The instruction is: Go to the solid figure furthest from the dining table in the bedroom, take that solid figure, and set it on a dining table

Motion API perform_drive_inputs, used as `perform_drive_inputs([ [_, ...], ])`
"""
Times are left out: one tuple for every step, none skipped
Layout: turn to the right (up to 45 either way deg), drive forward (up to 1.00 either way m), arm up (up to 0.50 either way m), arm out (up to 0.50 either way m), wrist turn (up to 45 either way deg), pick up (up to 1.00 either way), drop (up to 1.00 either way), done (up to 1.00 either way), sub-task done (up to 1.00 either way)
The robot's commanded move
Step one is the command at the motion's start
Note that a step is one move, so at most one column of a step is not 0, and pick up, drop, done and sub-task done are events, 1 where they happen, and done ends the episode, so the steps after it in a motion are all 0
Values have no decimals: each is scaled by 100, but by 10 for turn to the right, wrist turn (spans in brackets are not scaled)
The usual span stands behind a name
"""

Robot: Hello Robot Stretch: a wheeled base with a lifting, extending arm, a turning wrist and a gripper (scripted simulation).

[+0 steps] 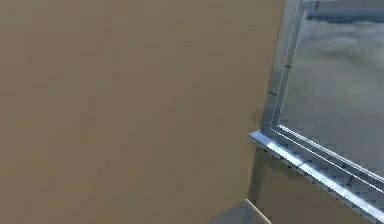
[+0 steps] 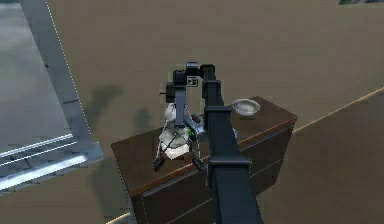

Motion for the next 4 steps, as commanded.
perform_drive_inputs([
  [0,0,0,0,450,0,0,0,0],
  [0,0,0,0,450,0,0,0,0],
  [0,0,0,0,450,0,0,0,0],
  [0,0,0,0,210,0,0,0,0],
])
